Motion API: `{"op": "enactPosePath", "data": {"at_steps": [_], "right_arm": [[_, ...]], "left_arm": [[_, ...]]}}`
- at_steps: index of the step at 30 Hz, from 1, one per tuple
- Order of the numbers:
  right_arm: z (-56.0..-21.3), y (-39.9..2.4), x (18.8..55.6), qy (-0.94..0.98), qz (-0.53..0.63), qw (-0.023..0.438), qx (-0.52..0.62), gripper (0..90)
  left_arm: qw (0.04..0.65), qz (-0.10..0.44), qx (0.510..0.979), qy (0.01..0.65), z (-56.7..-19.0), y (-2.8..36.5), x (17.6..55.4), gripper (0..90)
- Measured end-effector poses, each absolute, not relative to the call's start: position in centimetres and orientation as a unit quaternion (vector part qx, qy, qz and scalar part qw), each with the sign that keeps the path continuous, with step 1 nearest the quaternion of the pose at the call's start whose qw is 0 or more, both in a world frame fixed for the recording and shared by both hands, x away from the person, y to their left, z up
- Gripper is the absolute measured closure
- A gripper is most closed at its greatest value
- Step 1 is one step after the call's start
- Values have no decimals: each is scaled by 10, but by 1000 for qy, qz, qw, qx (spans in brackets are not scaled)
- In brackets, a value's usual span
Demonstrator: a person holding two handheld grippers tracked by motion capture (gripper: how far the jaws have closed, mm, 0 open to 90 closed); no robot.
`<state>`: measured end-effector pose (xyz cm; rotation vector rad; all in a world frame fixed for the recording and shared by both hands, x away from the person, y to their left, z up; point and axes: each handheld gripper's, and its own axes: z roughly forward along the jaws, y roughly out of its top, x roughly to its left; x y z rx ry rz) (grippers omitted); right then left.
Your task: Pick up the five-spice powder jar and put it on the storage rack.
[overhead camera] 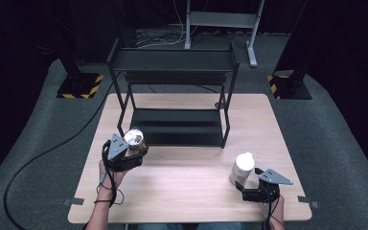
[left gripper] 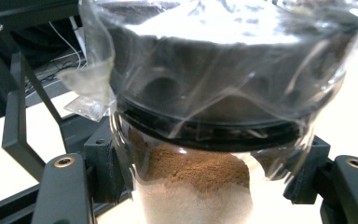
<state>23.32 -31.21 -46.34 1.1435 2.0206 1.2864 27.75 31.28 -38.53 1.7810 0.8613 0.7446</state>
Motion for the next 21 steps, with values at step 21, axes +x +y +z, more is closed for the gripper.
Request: {"op": "enactPosePath", "data": {"at_steps": [21], "right_arm": [[-463,-313,234,738,471,239,419,0]], "left_arm": [[498,307,730,353,-370,314,302,302]]}}
